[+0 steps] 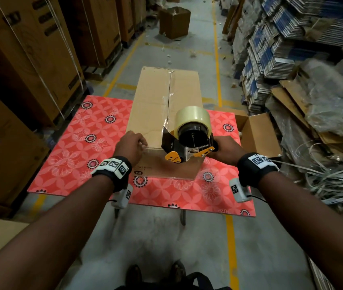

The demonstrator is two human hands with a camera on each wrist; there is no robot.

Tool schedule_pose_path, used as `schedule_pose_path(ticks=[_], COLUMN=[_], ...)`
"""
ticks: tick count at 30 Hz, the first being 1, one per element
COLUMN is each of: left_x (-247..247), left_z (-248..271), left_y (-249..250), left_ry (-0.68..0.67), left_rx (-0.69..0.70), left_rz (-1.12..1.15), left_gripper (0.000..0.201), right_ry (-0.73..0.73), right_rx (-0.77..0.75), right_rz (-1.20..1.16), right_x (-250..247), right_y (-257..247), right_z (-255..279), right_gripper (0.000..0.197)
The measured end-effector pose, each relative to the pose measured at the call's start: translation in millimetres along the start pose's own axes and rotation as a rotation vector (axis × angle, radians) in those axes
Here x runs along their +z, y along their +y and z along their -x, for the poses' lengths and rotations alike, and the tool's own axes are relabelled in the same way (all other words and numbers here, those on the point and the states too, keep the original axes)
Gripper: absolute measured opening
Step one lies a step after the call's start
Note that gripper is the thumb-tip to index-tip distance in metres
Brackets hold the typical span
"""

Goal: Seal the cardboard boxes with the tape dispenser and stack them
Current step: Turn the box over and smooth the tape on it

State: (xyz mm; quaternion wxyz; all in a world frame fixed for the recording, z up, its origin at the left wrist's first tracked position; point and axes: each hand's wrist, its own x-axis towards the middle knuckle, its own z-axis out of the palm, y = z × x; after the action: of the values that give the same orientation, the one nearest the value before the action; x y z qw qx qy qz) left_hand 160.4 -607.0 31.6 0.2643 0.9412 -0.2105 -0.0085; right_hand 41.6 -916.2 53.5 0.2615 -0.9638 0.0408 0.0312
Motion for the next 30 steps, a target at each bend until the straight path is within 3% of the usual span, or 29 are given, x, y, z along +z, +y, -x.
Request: schedule_pose_path(ticks=[3, 11, 16, 19, 24, 30], left_x=[10, 20, 22, 24, 30, 44], left_z=[2, 0, 0, 1, 5, 1], left_y=[28, 31, 32, 37, 58, 104], left_ry=[-0.047, -0.053, -0.051, -0.040, -0.048, -0.112], left_rx=[0.079, 0.035, 0.018, -0.020, -0.053, 0.010], left_rz=[-0.012, 0.077, 0.091, 0.091, 0.048, 0.009], left_gripper=[0.023, 0.027, 0.020, 0.020, 0.022, 0.014], right_ry=[-0.002, 0.027, 0.071, 0.055, 0.030, 0.023], right_rx=[-0.005, -0.015, 0.023, 0.109, 0.093, 0.097], right_rz=[-0.008, -0.135, -0.053, -0.005, 0.062, 0.057], right_x=[4, 12, -16, -28, -25, -25], right_y=[0, 12, 38, 68, 64, 66], right_z=[0, 12, 29, 40, 43, 43], right_gripper=[0.020, 0.013, 0.036, 0.031, 0.038, 0.025])
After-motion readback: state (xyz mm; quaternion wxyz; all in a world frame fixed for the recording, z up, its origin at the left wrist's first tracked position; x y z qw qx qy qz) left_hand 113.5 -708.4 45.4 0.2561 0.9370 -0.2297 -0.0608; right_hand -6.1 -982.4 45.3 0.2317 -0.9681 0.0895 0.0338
